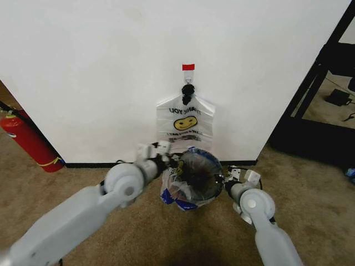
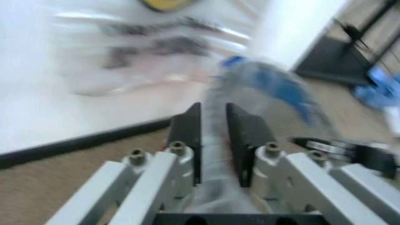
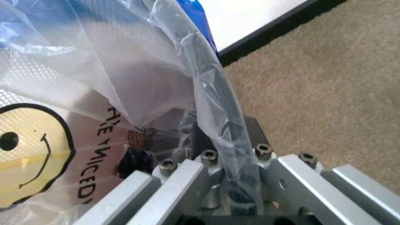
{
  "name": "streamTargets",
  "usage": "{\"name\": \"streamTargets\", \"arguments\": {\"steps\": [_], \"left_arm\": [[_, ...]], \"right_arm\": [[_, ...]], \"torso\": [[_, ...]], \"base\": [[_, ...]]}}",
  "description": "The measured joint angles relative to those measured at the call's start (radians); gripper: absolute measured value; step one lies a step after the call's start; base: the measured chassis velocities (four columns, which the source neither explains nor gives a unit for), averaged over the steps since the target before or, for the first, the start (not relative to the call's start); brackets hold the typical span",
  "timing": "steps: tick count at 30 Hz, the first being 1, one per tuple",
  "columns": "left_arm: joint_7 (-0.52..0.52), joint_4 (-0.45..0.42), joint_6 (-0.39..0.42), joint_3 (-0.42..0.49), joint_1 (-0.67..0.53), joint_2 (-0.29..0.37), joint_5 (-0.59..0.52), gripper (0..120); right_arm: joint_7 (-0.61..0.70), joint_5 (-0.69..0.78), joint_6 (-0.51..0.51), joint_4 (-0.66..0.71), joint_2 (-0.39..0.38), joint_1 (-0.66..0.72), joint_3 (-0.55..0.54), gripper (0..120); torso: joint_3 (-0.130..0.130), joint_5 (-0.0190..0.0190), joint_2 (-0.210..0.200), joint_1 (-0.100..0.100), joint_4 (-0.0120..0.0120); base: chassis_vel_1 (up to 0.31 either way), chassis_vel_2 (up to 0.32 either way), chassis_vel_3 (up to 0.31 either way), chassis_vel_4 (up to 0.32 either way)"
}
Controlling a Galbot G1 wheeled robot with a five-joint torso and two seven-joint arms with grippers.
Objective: Pick up the garbage bag from the wall and place it over the trash bin.
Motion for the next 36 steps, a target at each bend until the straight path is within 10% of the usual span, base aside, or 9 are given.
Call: {"name": "streamTargets", "arguments": {"steps": [9,26,36], "left_arm": [[0.065,0.020,-0.158,-0.105,0.251,-0.068,0.153,51],[0.012,-0.213,-0.145,-0.206,0.566,-0.172,-0.049,100],[0.158,-0.067,-0.284,-0.023,0.537,-0.153,0.528,100]], "right_arm": [[0.016,0.050,-0.008,0.019,0.028,-0.006,0.050,0],[0.042,0.047,-0.014,-0.008,0.072,-0.016,0.071,0],[0.036,0.044,-0.016,0.013,0.075,-0.035,0.069,0]], "torso": [[0.000,-0.0002,0.000,0.000,-0.0001],[0.000,0.0002,0.000,0.000,-0.0003],[0.000,0.0001,0.000,0.000,-0.0001]], "base": [[0.000,0.000,0.000,0.000],[0.000,0.000,0.000,0.000],[0.000,0.000,0.000,0.000]]}}
